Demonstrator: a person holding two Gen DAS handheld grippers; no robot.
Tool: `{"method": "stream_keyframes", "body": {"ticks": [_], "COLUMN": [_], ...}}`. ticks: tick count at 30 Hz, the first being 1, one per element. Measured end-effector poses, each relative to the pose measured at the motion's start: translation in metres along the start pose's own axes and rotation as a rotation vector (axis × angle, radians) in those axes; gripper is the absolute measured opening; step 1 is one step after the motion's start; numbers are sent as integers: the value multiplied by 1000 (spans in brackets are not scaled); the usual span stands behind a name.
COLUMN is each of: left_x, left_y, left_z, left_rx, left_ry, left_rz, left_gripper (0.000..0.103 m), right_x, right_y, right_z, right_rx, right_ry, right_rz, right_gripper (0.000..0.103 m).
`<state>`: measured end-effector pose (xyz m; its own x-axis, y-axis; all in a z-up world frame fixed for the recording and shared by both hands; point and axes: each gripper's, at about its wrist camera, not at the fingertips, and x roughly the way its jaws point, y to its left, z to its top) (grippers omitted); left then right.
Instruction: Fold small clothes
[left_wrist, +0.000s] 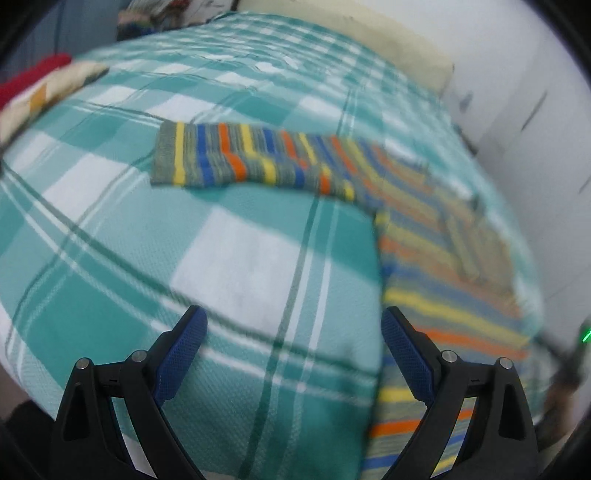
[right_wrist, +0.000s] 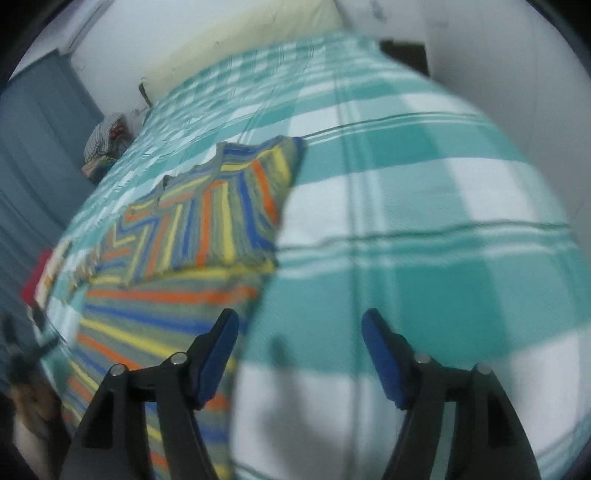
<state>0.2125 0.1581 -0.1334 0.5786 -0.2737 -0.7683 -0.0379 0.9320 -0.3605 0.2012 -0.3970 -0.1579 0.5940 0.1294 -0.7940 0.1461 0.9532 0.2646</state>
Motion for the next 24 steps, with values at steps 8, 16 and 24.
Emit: {"method": "stream_keyframes", "body": {"ticks": [8, 16, 24], "left_x": [18, 81, 63], "left_y": [94, 95, 90], "left_z": [119, 120, 143], "left_rx": [-172, -99, -95], "left_ry": [20, 105, 77], "left_rz": [114, 165, 291], "left_gripper": [97, 56, 2], "right_x": [-11, -2, -3], "right_y": [-25, -12, -14], "right_z": [-38, -42, -44], "right_rx": [33, -50, -44], "right_ry": [-99, -110, -120], "right_rz": [-8, -72, -68], "right_gripper": [73, 80, 80]}}
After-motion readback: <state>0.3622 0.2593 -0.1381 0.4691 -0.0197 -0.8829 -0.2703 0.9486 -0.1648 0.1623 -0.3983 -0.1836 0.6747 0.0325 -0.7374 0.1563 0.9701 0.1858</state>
